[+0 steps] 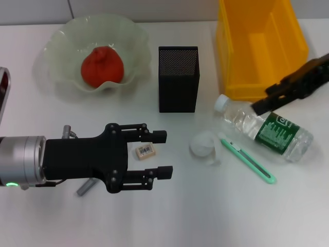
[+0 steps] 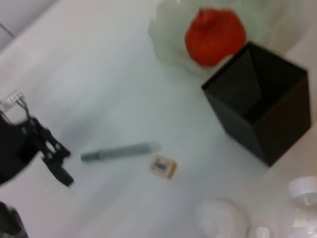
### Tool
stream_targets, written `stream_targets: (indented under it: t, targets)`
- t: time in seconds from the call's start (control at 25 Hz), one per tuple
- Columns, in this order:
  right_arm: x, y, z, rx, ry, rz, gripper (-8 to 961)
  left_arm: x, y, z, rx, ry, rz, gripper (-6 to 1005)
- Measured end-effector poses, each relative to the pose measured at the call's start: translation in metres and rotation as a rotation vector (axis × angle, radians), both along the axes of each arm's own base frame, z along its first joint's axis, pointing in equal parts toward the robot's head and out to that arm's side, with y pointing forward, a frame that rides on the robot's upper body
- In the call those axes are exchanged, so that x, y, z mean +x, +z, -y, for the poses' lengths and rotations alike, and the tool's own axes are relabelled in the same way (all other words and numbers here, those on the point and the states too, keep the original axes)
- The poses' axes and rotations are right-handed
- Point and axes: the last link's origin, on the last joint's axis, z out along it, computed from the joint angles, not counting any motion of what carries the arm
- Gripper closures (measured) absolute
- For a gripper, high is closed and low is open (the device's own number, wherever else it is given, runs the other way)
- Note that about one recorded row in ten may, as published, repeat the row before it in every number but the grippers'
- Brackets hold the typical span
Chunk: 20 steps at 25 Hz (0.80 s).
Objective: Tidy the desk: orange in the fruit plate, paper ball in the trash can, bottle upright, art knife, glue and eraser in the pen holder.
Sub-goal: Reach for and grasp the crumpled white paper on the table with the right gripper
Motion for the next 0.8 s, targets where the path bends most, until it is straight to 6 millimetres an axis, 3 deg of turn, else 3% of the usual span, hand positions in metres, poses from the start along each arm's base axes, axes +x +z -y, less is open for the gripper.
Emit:
stream_targets:
  t: [0.08,0.28,0.8]
  targets:
    - [0.002,-0.027,-0.008,-0.056,0.007,0.038,166,-0.001,-0.002,0.001,-0.005,0.008,0.001,325]
    - [0.001,-0.055,-0.014,-0.080,0.041,0.085,165,-0.001,-0.003,0.001,0.000,0.007,0.001,326]
    - [-0.002,-0.113,-0.018,-0.086,0.080,0.139,166,-0.003,-0.007,0.003,0.029,-0.020,0.008,329]
